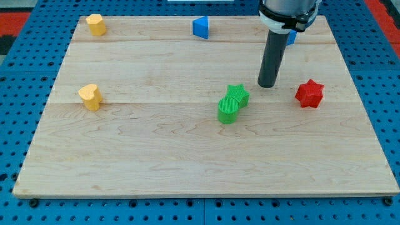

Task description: Move your arm towards the green star

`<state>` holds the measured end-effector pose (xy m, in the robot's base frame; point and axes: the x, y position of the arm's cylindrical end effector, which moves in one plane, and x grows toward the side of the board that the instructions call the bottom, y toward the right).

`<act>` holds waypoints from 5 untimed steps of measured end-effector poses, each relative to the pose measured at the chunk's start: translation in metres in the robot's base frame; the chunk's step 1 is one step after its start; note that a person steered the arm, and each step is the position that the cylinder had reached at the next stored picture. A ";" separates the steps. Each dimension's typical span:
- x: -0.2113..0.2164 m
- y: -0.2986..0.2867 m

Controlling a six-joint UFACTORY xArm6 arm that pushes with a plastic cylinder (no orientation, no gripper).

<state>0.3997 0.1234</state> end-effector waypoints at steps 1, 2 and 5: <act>-0.006 0.000; -0.017 0.000; 0.001 -0.001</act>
<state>0.4006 0.1222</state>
